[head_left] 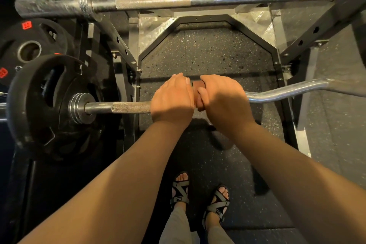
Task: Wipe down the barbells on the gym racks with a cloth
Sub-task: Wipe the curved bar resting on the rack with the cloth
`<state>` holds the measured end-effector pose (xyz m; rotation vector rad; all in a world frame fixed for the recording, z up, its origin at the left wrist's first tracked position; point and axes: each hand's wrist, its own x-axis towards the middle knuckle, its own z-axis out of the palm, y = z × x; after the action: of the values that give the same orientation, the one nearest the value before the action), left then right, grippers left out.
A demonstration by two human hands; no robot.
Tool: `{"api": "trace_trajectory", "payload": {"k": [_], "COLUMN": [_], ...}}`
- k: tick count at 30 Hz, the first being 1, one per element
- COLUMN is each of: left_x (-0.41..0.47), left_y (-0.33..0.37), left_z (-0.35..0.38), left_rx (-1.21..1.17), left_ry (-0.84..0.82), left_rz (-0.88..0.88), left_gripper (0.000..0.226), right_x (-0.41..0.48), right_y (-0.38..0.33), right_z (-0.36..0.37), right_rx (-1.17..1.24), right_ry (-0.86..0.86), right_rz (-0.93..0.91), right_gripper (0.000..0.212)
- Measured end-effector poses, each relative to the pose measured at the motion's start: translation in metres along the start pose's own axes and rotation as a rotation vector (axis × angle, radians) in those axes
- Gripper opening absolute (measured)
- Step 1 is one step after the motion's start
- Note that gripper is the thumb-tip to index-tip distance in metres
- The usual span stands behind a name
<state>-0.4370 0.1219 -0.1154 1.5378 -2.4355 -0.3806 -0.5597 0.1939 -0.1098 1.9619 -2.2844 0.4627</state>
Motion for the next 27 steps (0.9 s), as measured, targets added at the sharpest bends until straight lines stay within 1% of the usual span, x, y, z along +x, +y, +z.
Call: {"api": "trace_trajectory", "payload": {"k": [2,4,6,7,8,10,11,12,13,14,15,17,19,20,22,24,25,26,27], "left_x": [-0.002,-0.002,0.001,0.002,0.002,0.002,0.0,-0.003,-0.005,-0.005,-0.006,-0.005,-0.004,-0.004,-0.004,-0.004,-0.004,-0.004,-0.004], "left_y": [0.0,0.0,0.002,0.003,0.005,0.004,0.003,0.002,0.001,0.0,0.0,0.001,0.005,0.006,0.008,0.008,0.008,0.007,0.007], "left_z": [0.0,-0.001,-0.004,-0.004,-0.007,-0.008,-0.008,-0.007,-0.006,-0.005,-0.004,-0.006,-0.008,-0.009,-0.011,-0.013,-0.014,-0.014,-0.014], "left_rx": [-0.004,0.004,-0.017,-0.015,-0.008,0.03,0.065,0.1,0.114,0.109,0.094,0.05,0.022,0.032,0.052,0.056,0.052,0.053,0.055], "left_ry": [0.028,0.022,-0.025,-0.056,-0.09,-0.115,-0.089,-0.024,0.035,0.083,0.093,0.075,0.043,0.034,0.005,-0.023,-0.035,-0.048,-0.059], "left_rz": [0.024,0.036,0.01,-0.006,-0.025,-0.025,-0.003,0.03,0.05,0.061,0.067,0.041,0.002,-0.01,-0.026,-0.035,-0.037,-0.035,-0.027], "left_gripper": [0.047,0.045,0.045,0.047,0.05,0.054,0.049,0.041,0.034,0.031,0.031,0.03,0.03,0.031,0.031,0.03,0.029,0.029,0.028], "right_x": [-0.012,-0.015,-0.006,-0.001,0.002,0.001,-0.001,-0.006,-0.012,-0.02,-0.027,-0.032,-0.028,-0.023,-0.018,-0.02,-0.023,-0.029,-0.035], "right_y": [0.015,0.009,-0.008,-0.019,-0.029,-0.027,-0.018,-0.008,0.003,0.013,0.019,0.015,0.002,-0.006,-0.011,0.002,0.014,0.026,0.037], "right_z": [-0.009,-0.011,-0.001,0.004,0.009,0.012,0.008,0.003,-0.002,-0.006,-0.01,-0.011,-0.003,0.0,0.003,0.0,-0.003,-0.007,-0.01], "right_rx": [0.062,0.076,0.02,0.003,0.021,0.071,0.066,0.052,0.035,0.018,-0.003,-0.008,0.03,0.05,0.058,0.064,0.065,0.045,-0.004], "right_ry": [-0.008,0.061,0.078,0.061,0.054,0.086,0.073,0.039,0.013,0.005,0.016,0.054,0.105,0.122,0.096,0.044,0.033,0.027,0.026], "right_rz": [0.062,0.229,0.353,0.35,0.301,0.135,0.052,0.018,0.034,0.086,0.164,0.331,0.406,0.384,0.244,0.069,0.018,0.011,0.046], "right_gripper": [0.034,0.035,0.033,0.036,0.039,0.041,0.04,0.038,0.032,0.027,0.027,0.028,0.027,0.027,0.032,0.037,0.037,0.036,0.036]}}
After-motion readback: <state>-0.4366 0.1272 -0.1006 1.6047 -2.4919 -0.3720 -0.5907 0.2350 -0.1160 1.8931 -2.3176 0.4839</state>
